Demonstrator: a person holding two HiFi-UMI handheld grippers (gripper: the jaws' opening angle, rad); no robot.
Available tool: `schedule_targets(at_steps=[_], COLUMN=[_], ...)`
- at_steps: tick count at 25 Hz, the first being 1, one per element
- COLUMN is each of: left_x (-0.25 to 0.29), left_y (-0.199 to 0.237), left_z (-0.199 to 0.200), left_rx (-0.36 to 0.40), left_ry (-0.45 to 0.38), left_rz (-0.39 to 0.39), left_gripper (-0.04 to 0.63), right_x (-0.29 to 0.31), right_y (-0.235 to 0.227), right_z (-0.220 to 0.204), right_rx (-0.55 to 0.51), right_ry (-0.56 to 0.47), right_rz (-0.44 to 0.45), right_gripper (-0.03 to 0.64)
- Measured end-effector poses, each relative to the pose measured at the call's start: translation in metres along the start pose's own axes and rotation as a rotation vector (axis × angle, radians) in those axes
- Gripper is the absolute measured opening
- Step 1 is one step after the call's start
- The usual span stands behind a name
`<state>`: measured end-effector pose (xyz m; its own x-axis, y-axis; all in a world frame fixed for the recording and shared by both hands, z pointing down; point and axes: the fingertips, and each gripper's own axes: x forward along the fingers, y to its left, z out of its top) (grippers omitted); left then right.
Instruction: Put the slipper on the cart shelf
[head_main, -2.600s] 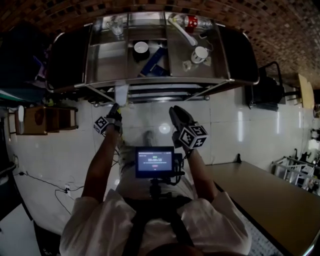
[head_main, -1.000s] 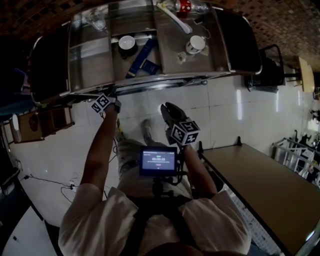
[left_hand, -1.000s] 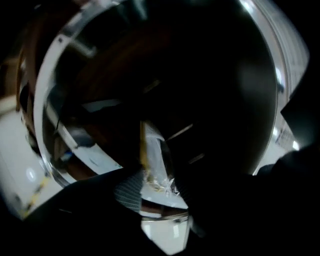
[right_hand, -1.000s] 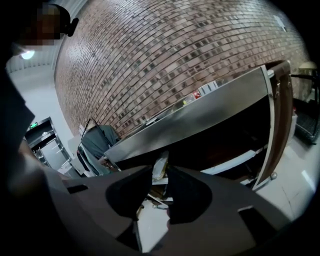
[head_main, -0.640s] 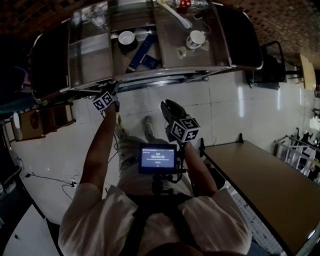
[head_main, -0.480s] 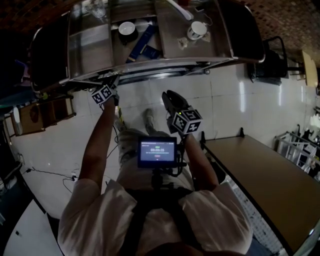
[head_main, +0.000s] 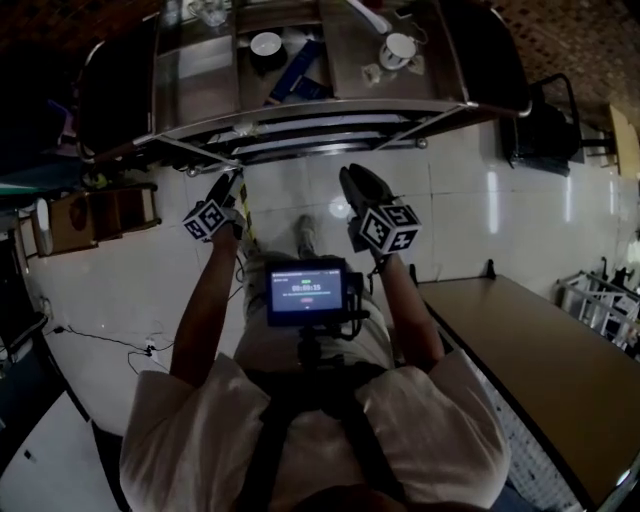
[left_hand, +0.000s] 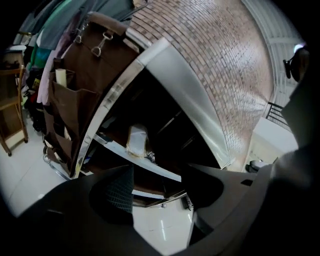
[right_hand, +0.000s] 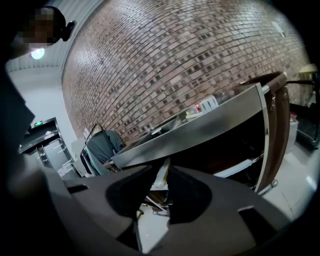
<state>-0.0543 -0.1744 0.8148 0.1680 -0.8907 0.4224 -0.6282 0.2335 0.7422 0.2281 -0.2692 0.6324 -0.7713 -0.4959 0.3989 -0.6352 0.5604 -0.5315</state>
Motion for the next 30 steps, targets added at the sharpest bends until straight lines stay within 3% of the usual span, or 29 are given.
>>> schedule_targets(at_steps=[4,8,10,13,20,25,28,30], left_x=[-0.052,-0.088,-0.101,-0.116,-0.152,-0.163,-0.177,-0.181], left_y=[-0.013,-0.026,-0.035,-0.064,-0.137,-0.139,-0.168,-0.18], left_z=[-0.006,-0.006,-0.001,0.008,0.037,0.038,0.05,0.047], left_rx=[-0.033,-0.055,-0.063,-0.036,0.171,0.203,0.155,0.135], left_ry=[-0.055,-0.091,-0.102,-0.092,-0.115,-0.146,-0.232,-0.228], left_rz=[-0.034,-0.055,-0.097,-0.196,-0.342,-0.409,-0.553,-0.623], left_gripper=[0.21,0.044,0.0,0.0,0.0,0.0,0.0,0.0], right_x=[-0.007,-0.013,-0.015,-0.019,-0.028,-0.03,-0.034,-0.034], right_y=[0.004,0.016,0.028,0.046,0.065,0.06,0.058,0.056], right_z=[0.005,0.009,0.011,0.016,0.032,0.036,0.03,0.023], right_rx=[-0.009,-0.003,-0.009,-0.037,-0.117,-0.112,-0.108,-0.096], right_ry=[-0.022,-0.05,-0.069,-0.1,-0.148,-0.17,-0.15,-0.137], right_rz=[0.008,0.059,0.109,0.18,0.266,0.287,0.304,0.316], right_gripper=[0.109,0.109,0.109,0.109,0.109,0.169,0.198,0.212])
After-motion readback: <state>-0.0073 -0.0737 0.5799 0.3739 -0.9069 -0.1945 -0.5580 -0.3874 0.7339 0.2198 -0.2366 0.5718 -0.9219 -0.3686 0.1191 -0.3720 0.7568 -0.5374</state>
